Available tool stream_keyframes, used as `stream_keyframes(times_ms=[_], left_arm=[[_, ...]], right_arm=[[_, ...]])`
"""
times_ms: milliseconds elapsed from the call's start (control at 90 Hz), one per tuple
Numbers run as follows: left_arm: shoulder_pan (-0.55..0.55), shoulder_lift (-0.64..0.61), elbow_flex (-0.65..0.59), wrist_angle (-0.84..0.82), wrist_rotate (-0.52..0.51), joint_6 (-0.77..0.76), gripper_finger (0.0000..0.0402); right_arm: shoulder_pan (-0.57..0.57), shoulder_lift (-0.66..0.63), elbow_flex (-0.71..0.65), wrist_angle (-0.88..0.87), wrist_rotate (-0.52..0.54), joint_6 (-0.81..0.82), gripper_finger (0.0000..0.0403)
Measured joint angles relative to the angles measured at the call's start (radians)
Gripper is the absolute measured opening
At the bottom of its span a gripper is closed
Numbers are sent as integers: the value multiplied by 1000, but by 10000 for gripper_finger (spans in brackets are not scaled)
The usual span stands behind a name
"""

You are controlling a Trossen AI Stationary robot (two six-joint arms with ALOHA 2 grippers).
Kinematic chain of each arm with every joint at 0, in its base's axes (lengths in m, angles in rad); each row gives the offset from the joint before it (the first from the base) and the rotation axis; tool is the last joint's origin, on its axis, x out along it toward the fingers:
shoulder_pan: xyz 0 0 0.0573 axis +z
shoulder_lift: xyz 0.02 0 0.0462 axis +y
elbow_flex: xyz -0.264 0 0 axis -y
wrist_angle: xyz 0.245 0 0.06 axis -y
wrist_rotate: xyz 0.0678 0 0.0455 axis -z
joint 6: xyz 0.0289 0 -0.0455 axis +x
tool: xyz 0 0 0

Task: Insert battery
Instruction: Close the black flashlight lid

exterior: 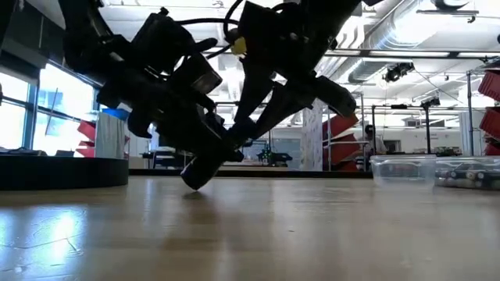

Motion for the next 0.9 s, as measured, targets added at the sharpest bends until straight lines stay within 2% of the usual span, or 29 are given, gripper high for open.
stream_keyframes(times_ms=[233,344,456,744,900], left_arm=[[-2,0,0,0,-77,7,99],[-9,0,0,1,-133,30,99],[-33,-6,0,-10,-231,61,99],[-136,-67,-2,-57,-671,155,99],[-195,-71,-1,-51,-1003,229,99]], right_arm=[[-6,0,0,-6,8,145,83],[-18,0,0,-10,7,269,82],[-40,0,9,-15,-5,454,82],[-128,-7,93,-31,-123,908,81],[-184,-8,140,-49,-147,1199,81]])
